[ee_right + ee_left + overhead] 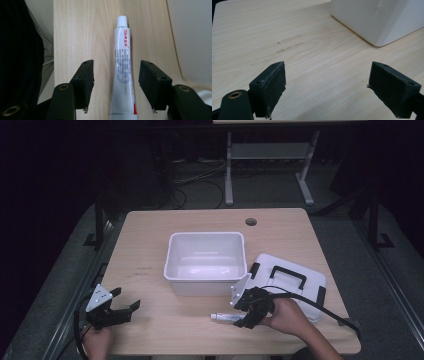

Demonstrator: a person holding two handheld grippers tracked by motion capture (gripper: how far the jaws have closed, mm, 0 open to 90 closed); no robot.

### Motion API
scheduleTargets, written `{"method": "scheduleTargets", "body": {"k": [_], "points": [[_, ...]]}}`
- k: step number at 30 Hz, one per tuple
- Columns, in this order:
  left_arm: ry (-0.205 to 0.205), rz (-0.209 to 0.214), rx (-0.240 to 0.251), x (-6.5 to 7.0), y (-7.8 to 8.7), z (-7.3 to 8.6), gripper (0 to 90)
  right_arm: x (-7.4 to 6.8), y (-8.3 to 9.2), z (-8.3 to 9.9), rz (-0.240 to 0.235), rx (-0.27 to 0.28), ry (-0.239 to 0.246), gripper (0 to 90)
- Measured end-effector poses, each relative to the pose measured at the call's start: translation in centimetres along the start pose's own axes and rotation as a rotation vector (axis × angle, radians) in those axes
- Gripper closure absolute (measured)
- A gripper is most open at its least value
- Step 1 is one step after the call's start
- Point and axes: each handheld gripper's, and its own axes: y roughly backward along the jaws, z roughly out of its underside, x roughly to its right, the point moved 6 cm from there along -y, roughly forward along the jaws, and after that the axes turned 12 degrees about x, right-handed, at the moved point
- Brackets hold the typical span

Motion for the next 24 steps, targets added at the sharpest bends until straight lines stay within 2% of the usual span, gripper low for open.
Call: {"method": "scheduleTargets", "body": {"k": [11,24], "points": [[0.001,0.001,0.001,0.0,0.0,0.0,13.4,0.7,-1.9,0.4,-0.012,-0.039,-0.012,47.7],[0.004,0.003,-0.001,0.0,-0.1,0.0,13.4,1.1,-3.2,0.8,-0.006,-0.086,0.000,56.7]]}}
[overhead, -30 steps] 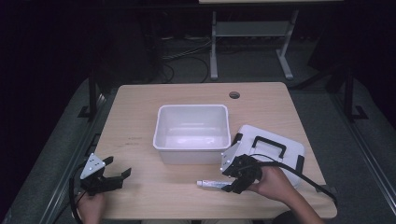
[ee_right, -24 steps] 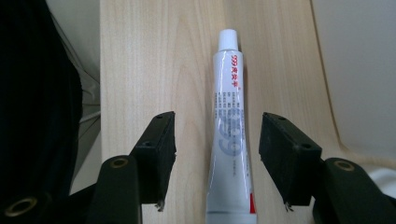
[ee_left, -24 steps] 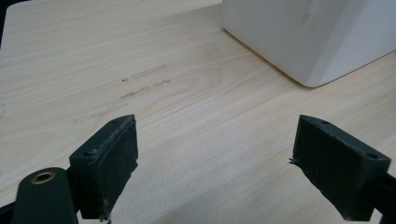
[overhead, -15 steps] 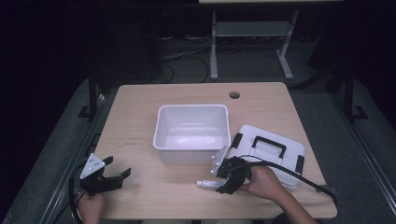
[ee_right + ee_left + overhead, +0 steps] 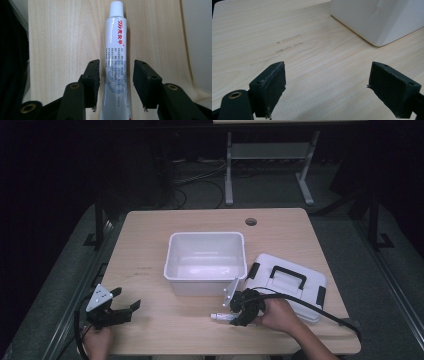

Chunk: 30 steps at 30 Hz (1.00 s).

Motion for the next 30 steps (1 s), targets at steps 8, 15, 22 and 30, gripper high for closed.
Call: {"method": "scheduleTargets", "body": {"k": [8,15,22,30], "points": [[0.000,0.001,-0.001,0.01,-0.02,0.01,13.4,0.03,-0.45,0.00,-0.003,-0.009,0.013,61.4],[0.000,0.001,-0.002,-0.04,0.00,0.01,13.4,0.06,-0.74,-0.16,-0.004,-0.022,0.036,66.3],[0.003,-0.004,0.003,-0.26,0.19,0.04,13.4,0.16,-0.89,-0.39,-0.010,-0.024,0.044,69.5],[0.005,-0.006,0.003,-0.28,0.20,0.04,13.4,0.12,-0.82,-0.39,-0.019,-0.024,0.041,70.2]]}}
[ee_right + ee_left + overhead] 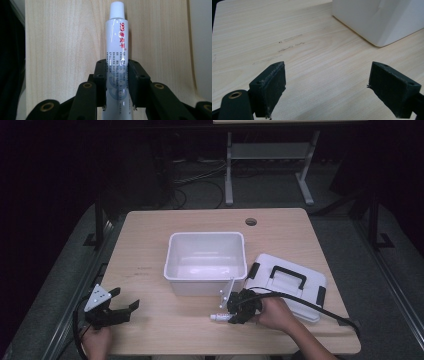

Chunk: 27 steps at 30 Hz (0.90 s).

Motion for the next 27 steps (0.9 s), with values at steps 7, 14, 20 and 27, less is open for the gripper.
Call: {"method": "scheduleTargets", "body": {"k": [7,14,20,27], "points": [[-0.002,0.001,0.000,0.02,-0.01,-0.02,13.4,-0.06,0.46,-0.13,-0.003,0.006,0.004,70.5],[0.000,0.000,0.003,-0.05,0.07,-0.03,13.4,0.02,0.13,0.04,0.001,-0.014,0.004,70.5],[0.000,0.001,0.002,-0.06,0.06,-0.02,13.4,-0.07,-0.01,0.06,0.005,-0.012,0.012,69.3],[0.001,0.001,0.001,-0.01,0.05,-0.02,13.4,-0.18,-0.13,0.01,0.016,-0.010,0.025,66.5]]}}
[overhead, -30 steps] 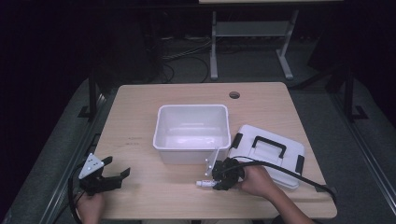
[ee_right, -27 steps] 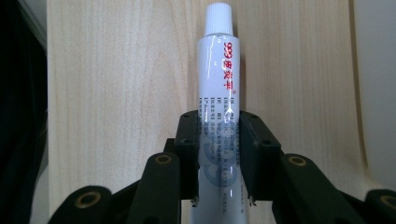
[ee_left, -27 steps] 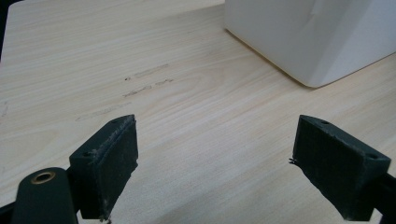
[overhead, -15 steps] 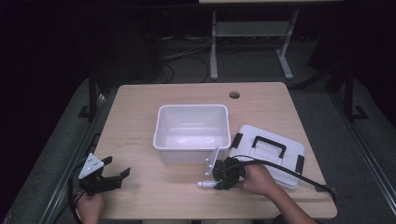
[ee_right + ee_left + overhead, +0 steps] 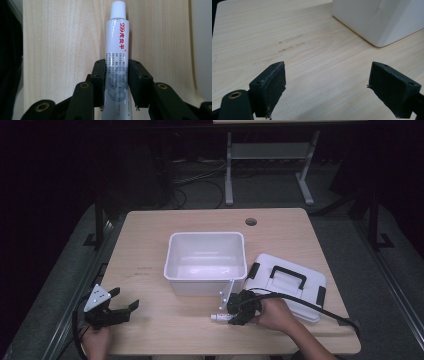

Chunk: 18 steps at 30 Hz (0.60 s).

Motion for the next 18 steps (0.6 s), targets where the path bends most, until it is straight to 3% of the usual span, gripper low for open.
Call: {"method": "scheduleTargets", "body": {"k": [10,18], "points": [[-0.001,0.000,0.000,-0.1,0.0,0.0,13.4,-0.3,0.0,-0.2,0.009,-0.033,0.023,71.1],[-0.004,0.000,-0.002,0.0,-0.1,0.0,13.4,-0.4,1.3,-0.8,-0.009,0.008,0.012,71.3]]}}
